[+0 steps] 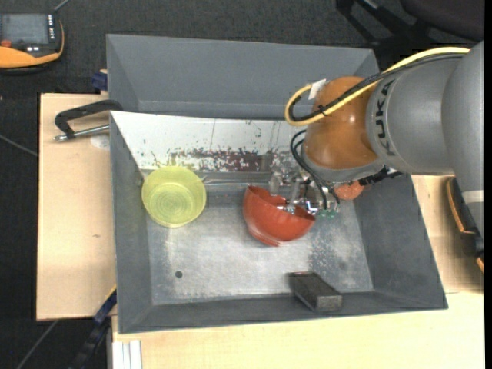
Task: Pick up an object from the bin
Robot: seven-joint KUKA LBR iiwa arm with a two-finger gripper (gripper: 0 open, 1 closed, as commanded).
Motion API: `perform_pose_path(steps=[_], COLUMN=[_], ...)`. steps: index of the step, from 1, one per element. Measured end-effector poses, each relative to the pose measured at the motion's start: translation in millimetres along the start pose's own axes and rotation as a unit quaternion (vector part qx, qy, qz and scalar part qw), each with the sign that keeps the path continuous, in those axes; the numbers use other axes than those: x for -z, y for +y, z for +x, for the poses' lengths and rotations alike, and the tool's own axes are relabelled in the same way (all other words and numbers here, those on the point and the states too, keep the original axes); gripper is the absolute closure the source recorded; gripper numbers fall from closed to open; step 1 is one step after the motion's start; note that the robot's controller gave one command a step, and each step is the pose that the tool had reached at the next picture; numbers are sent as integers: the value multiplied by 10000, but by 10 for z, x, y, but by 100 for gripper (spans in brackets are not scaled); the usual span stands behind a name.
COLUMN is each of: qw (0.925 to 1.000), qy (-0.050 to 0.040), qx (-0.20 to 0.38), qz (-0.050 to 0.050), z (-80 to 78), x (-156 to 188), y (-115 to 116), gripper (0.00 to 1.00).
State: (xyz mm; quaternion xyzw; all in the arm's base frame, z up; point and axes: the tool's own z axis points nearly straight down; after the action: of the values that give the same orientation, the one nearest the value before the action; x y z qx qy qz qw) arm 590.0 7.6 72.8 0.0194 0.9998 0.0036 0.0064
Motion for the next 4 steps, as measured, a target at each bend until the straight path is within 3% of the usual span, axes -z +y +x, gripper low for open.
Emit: perform_pose_path(steps=[3,4], qw=[10000,9902], qy=[-4,-40], qx=[23,1394], qz=[-11,-18], z=[-2,60], x=[0,-1], y=[41,428], gripper=[0,0])
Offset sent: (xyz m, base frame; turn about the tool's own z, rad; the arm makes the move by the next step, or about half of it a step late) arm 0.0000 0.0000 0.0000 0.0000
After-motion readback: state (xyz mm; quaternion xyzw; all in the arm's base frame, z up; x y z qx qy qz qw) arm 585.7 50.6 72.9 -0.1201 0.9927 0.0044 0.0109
